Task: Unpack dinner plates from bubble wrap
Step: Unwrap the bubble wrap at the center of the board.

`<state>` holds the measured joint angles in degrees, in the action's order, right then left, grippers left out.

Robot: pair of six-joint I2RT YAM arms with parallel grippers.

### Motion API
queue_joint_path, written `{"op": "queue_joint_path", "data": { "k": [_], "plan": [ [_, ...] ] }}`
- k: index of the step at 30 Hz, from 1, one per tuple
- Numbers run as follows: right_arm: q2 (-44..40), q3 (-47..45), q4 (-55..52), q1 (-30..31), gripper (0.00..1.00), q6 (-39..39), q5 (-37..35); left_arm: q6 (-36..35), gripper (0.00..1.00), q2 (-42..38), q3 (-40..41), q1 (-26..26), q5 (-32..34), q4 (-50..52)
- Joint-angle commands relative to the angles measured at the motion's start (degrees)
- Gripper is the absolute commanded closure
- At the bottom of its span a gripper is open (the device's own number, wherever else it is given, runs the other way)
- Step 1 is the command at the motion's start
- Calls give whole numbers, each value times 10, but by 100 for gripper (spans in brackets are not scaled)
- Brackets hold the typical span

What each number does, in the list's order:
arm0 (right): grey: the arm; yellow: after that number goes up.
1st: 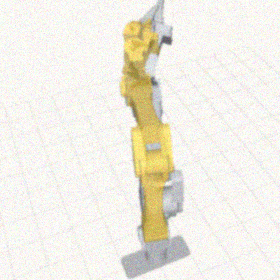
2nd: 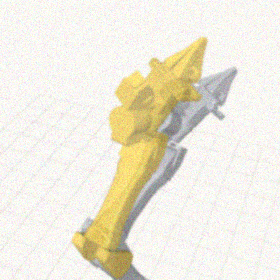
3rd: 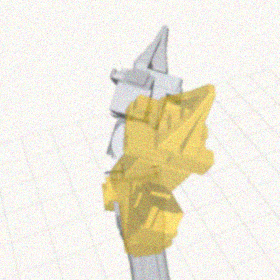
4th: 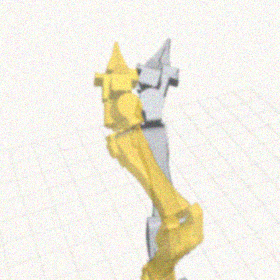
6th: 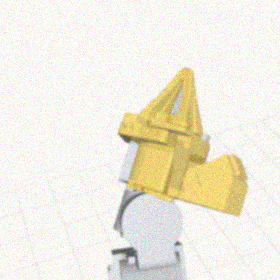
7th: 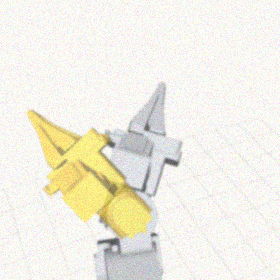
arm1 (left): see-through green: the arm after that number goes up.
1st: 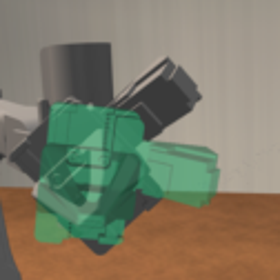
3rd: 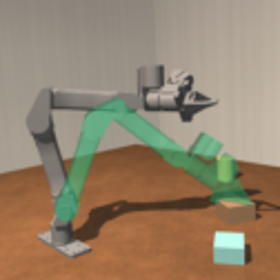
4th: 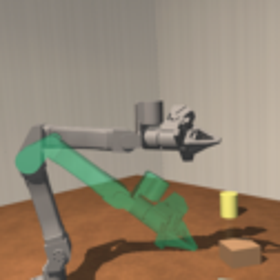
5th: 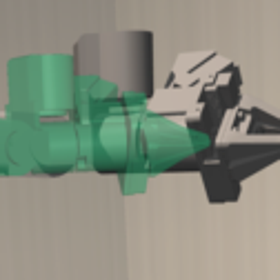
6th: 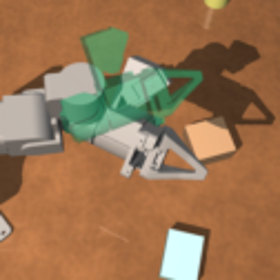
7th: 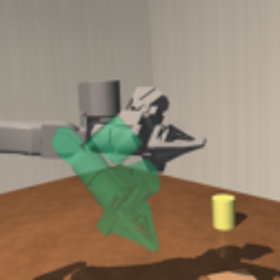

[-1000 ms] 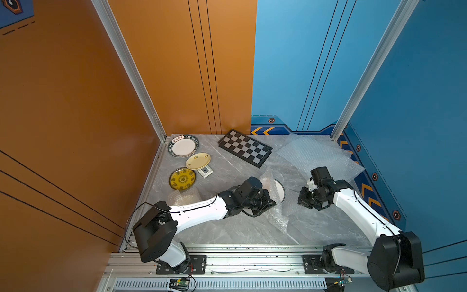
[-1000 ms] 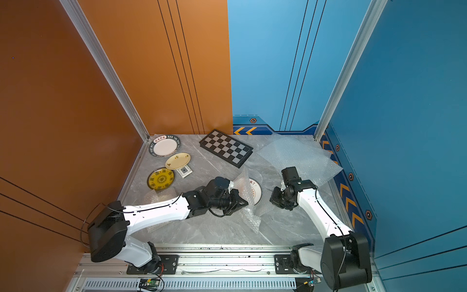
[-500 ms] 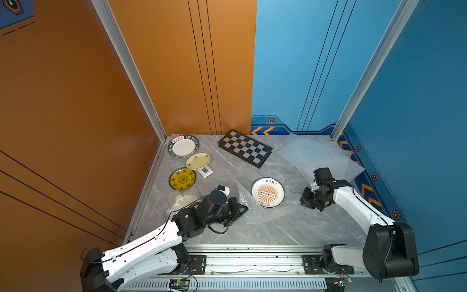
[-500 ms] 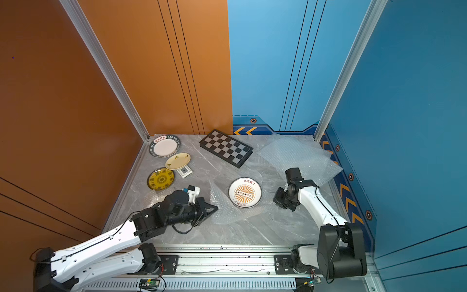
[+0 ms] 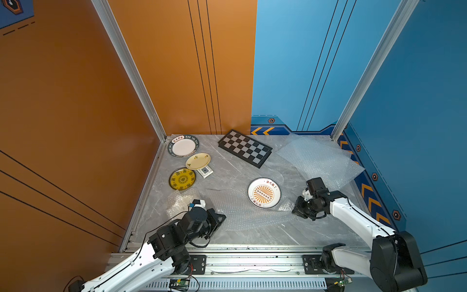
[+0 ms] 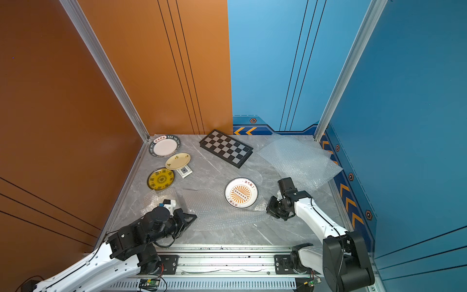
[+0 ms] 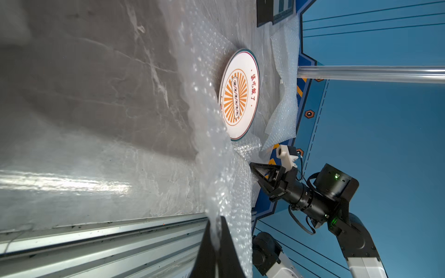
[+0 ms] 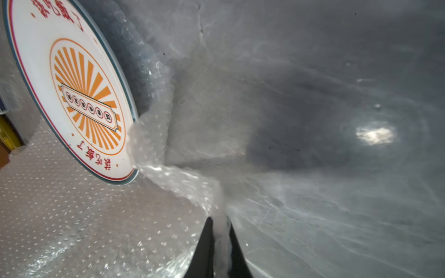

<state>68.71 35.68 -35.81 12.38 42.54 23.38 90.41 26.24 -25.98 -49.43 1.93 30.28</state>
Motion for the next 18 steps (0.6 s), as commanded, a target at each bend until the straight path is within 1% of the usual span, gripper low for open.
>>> {"op": "queue_joint_path", "data": {
  "k": [1,2,4,5,7,9,11,15,18],
  "plan": [
    [-28,-6,-5,-6,75,8,-7,-12,100,-12,15,19,-11,45],
    [-38,-2,-20,-13,68,4,-6,-12,100,-11,17,21,-13,44],
    [-69,17,-74,-26,50,-10,-13,-15,100,-4,15,21,-16,44],
    [-87,32,-107,-30,44,-21,-27,-17,100,1,13,21,-17,44],
    [-121,67,-161,-27,39,-40,-66,-22,100,11,7,20,-19,44],
    [-148,97,-191,-25,39,-54,-86,-25,100,24,2,20,-23,44],
    [-158,123,-200,-25,39,-59,-83,-30,100,41,-2,20,-31,43],
    [-135,144,-170,-20,38,-53,-20,-42,100,72,-10,19,-43,44],
    [-103,142,-130,-1,38,-45,21,-52,100,97,-18,20,-47,45]
  ]
}}
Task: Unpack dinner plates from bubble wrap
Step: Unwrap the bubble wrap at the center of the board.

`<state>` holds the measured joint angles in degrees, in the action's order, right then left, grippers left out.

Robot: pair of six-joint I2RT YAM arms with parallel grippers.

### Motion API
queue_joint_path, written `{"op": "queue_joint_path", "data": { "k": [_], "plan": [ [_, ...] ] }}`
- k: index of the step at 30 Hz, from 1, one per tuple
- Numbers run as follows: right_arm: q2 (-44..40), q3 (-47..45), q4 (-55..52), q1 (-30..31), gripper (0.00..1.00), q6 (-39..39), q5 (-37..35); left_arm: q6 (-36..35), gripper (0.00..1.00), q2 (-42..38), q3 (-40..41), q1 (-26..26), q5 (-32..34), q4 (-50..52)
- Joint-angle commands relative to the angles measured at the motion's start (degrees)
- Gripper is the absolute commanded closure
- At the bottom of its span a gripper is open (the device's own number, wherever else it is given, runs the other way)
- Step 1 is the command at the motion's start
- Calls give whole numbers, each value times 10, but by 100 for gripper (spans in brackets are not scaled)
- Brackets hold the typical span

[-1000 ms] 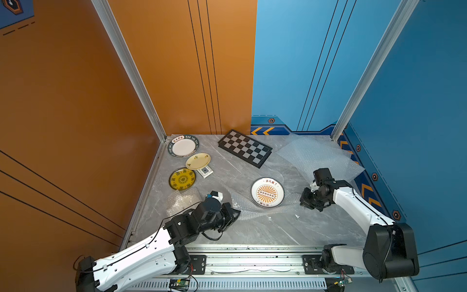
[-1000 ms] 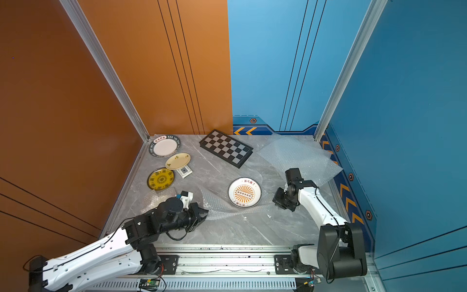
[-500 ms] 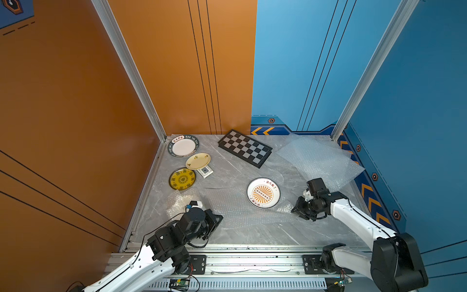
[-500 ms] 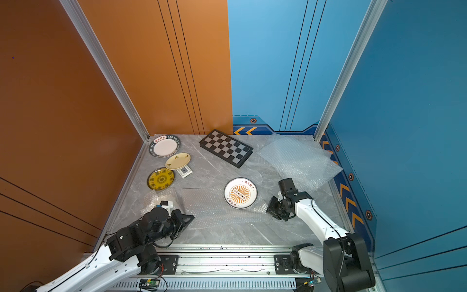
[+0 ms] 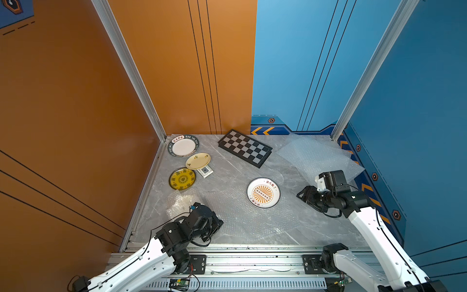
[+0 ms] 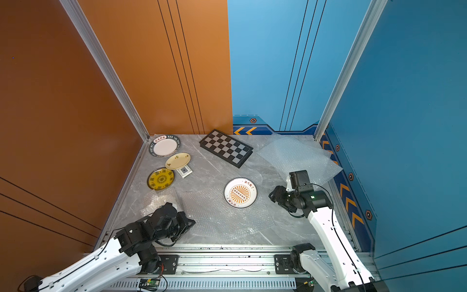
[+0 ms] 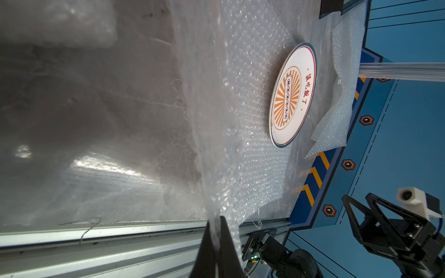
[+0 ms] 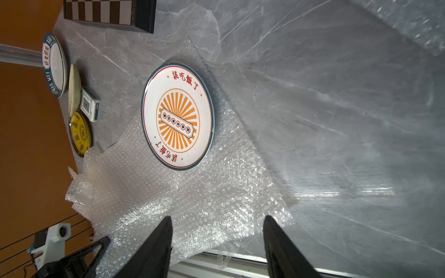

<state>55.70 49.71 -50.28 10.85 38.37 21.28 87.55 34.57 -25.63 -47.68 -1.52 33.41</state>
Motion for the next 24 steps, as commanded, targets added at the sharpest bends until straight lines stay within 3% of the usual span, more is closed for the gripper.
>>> {"op": "queue_joint_path", "data": {
  "k": [1,10,14,24],
  "plan": [
    [37,0,29,25,38,0,49,-27,100,24,-25,3,-15,13],
    [120,-31,137,67,38,34,98,-83,100,88,-38,22,-33,35],
    [160,-64,200,93,38,56,134,-131,100,101,-43,72,-54,48],
    [209,-129,275,123,39,77,125,-321,100,161,-87,212,-98,62]
  ]
}}
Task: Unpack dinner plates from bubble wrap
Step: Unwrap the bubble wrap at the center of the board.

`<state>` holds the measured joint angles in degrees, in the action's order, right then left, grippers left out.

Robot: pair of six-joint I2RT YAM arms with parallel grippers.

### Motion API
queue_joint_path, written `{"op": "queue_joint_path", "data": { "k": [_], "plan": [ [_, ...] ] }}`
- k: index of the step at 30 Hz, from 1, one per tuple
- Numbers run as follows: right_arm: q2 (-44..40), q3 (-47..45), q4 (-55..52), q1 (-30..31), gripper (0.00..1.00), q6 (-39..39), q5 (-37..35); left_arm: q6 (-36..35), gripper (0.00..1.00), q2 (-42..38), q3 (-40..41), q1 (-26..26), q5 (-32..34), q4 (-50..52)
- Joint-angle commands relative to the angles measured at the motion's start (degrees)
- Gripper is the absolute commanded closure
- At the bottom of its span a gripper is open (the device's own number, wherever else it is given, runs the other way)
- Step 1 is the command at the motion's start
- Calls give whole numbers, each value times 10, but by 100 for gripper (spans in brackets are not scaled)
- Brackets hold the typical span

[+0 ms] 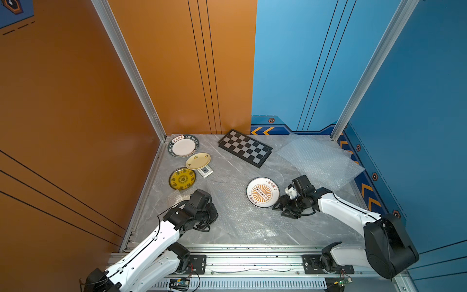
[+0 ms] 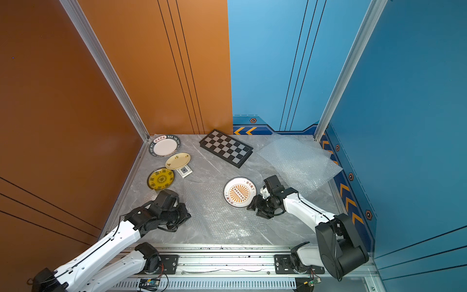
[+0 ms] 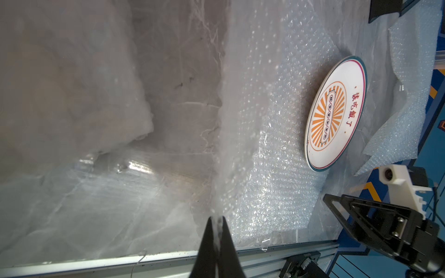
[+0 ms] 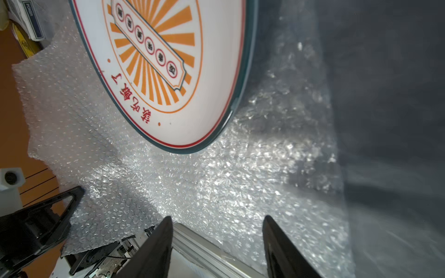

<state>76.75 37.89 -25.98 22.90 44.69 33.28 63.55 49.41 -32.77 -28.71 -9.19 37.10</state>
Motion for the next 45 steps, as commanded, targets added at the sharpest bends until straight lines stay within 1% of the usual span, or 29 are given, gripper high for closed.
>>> {"op": "queue_joint_path", "data": {
  "k": [1,4,5,6,7,9,12,13,16,18,20,22,24,26,28,30,31,32,37,40,42,45],
  "plan": [
    [-5,-13,32,2,39,14,5,-92,100,18,-18,31,-22,28],
    [-23,-15,26,1,39,16,6,-120,100,32,-30,64,-36,46],
    [-33,-13,19,-1,39,17,6,-128,93,33,-40,73,-38,58],
    [-43,-12,13,-3,39,17,5,-136,78,31,-54,79,-35,75],
    [-53,-11,6,-7,39,17,3,-145,66,25,-71,83,-28,97],
    [-73,-8,-8,-19,39,16,4,-166,53,12,-110,94,-6,144],
    [-95,-3,-35,-44,39,8,10,-200,32,-7,-182,123,39,226],
    [-100,2,-46,-53,39,1,12,-211,27,-11,-208,138,54,250],
    [-112,22,-75,-74,39,-18,15,-236,25,-13,-294,171,69,285],
    [-115,40,-94,-84,39,-29,15,-236,25,0,-335,174,53,287],
    [-115,62,-110,-89,39,-39,15,-228,24,26,-366,165,21,285],
    [-116,85,-124,-93,39,-48,13,-218,23,59,-387,137,-6,274],
    [-118,105,-135,-92,39,-55,9,-203,18,88,-395,85,-26,241],
    [-117,118,-138,-93,39,-60,10,-183,15,115,-396,29,-29,206],
    [-108,125,-138,-94,39,-66,13,-170,10,146,-394,-13,-32,175],
    [-92,129,-138,-95,39,-74,20,-158,6,182,-389,-43,-37,150],
    [-85,130,-138,-95,39,-78,23,-154,3,195,-385,-51,-40,141],
    [-79,132,-137,-94,39,-84,23,-152,1,210,-380,-58,-44,127],
    [-48,142,-137,-94,39,-95,17,-144,2,265,-354,-56,-100,52],
    [-26,138,-128,-93,39,-91,3,-155,2,309,-352,-29,-146,15],
    [-13,130,-116,-92,39,-75,-1,-163,2,342,-358,-10,-182,-10],
    [-5,109,-81,-88,39,-49,-5,-189,2,393,-377,7,-217,-32]
  ]
}}
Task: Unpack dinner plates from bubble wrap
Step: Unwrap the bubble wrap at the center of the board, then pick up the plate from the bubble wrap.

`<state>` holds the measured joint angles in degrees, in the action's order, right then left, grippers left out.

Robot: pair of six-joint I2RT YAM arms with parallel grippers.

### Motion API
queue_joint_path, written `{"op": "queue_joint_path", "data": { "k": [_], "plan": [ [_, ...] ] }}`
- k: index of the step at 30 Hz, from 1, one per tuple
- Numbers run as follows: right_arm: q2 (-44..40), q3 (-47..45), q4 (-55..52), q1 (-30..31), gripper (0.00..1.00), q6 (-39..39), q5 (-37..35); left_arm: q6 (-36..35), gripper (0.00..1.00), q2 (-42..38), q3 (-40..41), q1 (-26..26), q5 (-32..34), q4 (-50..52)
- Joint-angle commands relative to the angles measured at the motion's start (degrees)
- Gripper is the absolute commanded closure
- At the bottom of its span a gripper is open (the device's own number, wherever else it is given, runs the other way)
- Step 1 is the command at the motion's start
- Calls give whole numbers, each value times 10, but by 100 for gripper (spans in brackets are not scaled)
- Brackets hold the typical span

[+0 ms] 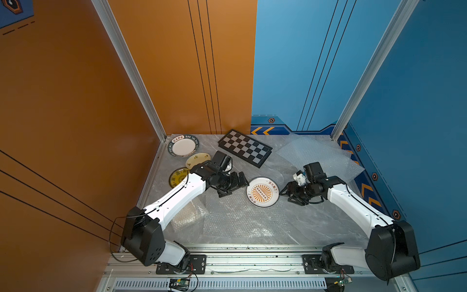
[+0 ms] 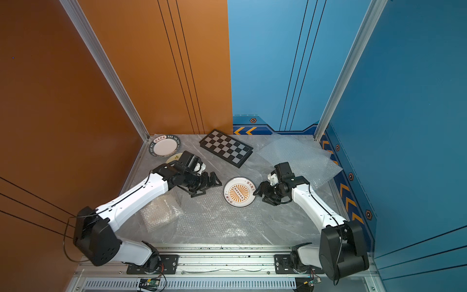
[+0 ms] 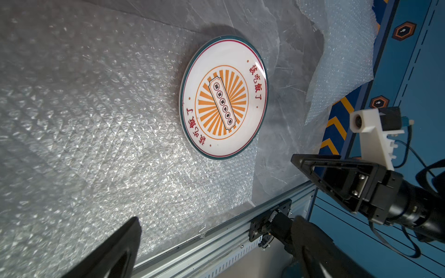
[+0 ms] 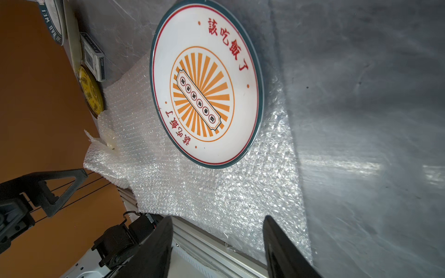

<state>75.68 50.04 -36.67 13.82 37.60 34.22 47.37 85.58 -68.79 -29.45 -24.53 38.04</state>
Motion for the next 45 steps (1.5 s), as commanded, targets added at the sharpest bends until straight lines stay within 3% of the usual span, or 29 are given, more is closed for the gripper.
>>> {"op": "queue_joint_path", "data": {
  "k": [1,8,13,29,32,45],
  "plan": [
    [10,-18,36,5,39,29,-12,-34,2,48,-24,19,-73,-44],
    [43,-60,138,40,41,82,-35,-98,3,146,-57,43,-126,-69],
    [68,-81,218,66,43,137,-36,-107,6,190,-75,49,-145,-70],
    [164,-35,230,62,47,120,-35,-146,13,266,-117,63,-151,-55],
    [176,-24,231,61,48,115,-41,-150,20,277,-125,58,-154,-55],
    [169,-24,237,46,53,101,-67,-150,31,335,-180,40,-150,-55]
  ]
}}
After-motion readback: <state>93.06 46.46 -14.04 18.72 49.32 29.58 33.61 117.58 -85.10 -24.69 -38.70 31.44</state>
